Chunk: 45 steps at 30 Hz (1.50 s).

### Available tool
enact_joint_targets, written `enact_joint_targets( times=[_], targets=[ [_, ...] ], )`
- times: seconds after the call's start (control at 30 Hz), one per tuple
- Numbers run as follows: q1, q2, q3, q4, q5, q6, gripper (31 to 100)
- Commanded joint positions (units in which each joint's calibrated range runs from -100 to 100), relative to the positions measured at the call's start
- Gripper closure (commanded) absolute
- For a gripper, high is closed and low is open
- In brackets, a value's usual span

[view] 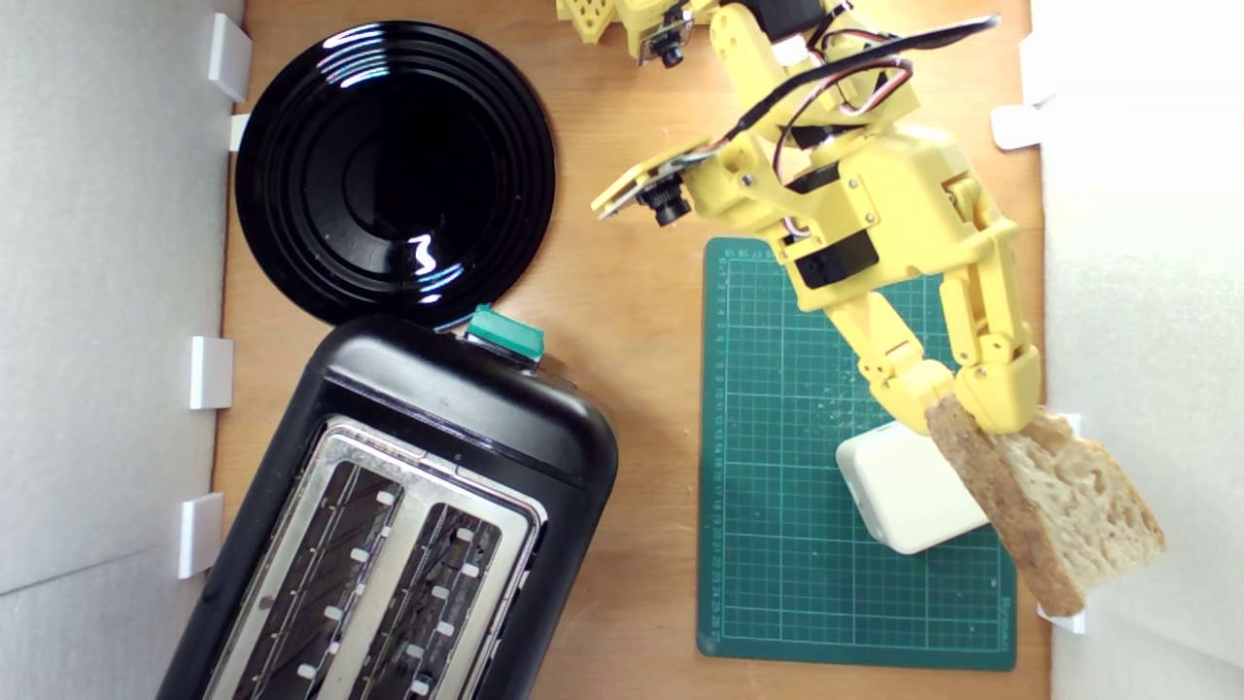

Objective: Pick bread and place in toaster

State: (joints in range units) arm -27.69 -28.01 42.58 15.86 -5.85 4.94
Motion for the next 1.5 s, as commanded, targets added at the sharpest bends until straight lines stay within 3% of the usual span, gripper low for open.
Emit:
enact_joint_targets(
  times=[0.0,0.1,0.73,0.9,1.2,1.3,1.47],
  targets=[
    [0.45,-6.35,-10.49,-6.34,7.81,5.08,72.4],
    [1.66,-7.34,-16.57,-8.61,13.19,8.32,72.4],
    [15.12,-8.09,-48.89,-7.7,50.98,27.0,72.4],
    [20.36,-8.01,-51.25,-7.7,54.4,32.49,72.4],
    [28.41,-6.43,-51.7,-7.52,54.65,36.2,72.4],
    [30.83,-4.27,-53.97,-4.89,54.99,37.25,72.4],
    [30.99,-0.11,-59.69,3.45,57.64,37.25,72.4]
  ],
)
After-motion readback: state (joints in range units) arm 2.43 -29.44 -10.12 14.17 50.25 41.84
